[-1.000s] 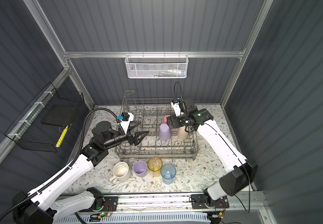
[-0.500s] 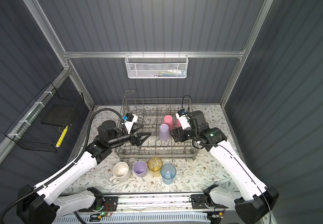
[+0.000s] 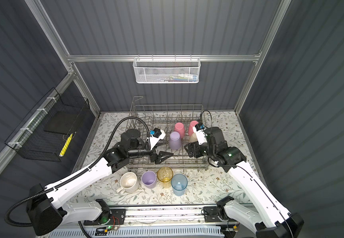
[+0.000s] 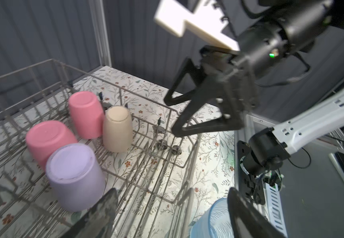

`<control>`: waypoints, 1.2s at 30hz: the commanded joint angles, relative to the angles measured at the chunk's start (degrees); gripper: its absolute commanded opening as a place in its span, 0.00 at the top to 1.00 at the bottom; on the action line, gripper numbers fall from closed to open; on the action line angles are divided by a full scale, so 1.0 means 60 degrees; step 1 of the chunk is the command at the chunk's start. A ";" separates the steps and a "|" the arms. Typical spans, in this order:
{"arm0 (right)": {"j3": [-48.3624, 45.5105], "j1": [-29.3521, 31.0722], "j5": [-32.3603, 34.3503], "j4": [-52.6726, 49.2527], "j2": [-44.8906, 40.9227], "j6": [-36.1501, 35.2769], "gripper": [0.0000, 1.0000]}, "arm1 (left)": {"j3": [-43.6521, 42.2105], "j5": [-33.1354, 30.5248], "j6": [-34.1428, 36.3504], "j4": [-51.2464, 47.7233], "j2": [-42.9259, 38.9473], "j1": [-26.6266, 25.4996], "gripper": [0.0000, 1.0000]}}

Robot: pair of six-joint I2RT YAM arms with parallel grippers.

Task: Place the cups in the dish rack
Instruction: 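Lower the left gripper onto the clear blue cup's rim on the table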

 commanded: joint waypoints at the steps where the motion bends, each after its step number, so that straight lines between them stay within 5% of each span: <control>1: -0.0249 -0.0616 -0.0150 0.0585 -0.0193 0.0797 0.16 | 0.0416 -0.0015 0.0709 -0.0672 -0.0014 -0.0012 0.18; 9: -0.1090 -0.2573 -0.0931 0.1317 -0.0939 0.1918 0.16 | 0.1088 -0.0324 0.1625 -0.2130 0.0100 -0.1006 0.21; 36: -0.1540 -0.2713 -0.1128 0.1387 -0.0745 0.1821 0.16 | 0.3186 -0.2959 0.3188 -0.6078 0.2750 -0.4288 0.26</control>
